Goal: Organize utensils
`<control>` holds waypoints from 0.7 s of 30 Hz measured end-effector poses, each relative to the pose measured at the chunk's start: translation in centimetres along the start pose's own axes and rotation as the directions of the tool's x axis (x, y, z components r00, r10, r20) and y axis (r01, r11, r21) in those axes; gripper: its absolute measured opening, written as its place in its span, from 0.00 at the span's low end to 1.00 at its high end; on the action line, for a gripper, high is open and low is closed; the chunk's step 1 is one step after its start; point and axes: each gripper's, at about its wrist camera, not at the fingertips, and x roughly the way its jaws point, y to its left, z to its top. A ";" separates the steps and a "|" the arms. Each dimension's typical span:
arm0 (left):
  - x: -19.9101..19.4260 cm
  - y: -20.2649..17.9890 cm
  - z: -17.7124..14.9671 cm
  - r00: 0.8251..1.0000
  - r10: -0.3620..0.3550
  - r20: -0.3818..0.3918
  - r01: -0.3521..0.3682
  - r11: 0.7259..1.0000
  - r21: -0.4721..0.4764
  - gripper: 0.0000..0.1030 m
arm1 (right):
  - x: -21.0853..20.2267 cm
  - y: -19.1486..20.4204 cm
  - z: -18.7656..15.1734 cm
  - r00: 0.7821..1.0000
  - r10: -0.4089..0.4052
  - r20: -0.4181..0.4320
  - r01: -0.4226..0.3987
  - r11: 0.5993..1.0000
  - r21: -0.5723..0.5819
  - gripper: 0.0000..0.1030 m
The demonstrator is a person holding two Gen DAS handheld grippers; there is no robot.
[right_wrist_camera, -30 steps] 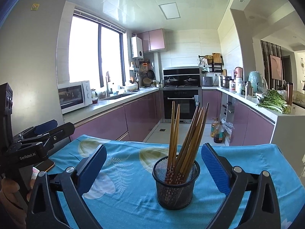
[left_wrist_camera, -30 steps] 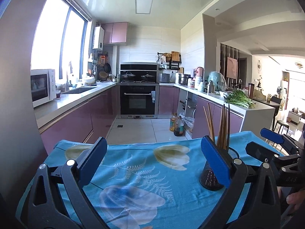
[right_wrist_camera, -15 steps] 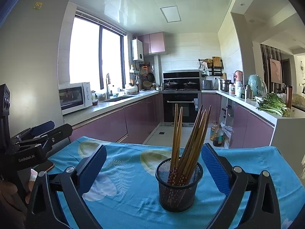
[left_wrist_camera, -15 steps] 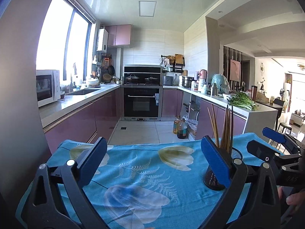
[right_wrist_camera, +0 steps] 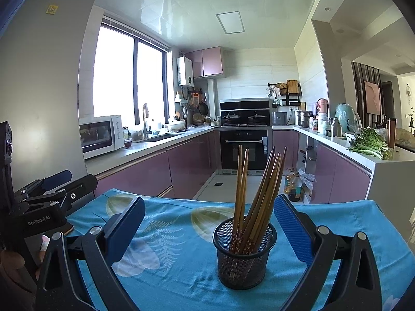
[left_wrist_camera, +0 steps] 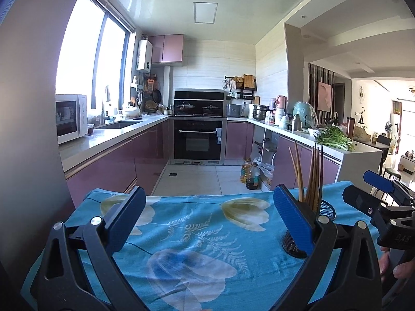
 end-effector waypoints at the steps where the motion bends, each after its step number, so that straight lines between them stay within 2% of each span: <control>1: 0.0 0.0 0.0 1.000 0.002 0.000 -0.002 1.000 -0.001 0.94 | 0.0 0.0 0.0 1.000 0.000 0.001 0.000 1.000 0.000 0.93; 21: 0.3 0.3 -0.4 1.000 0.027 -0.008 -0.028 1.000 -0.012 0.94 | -0.1 0.4 -0.1 1.000 -0.018 0.007 0.018 1.000 0.002 0.93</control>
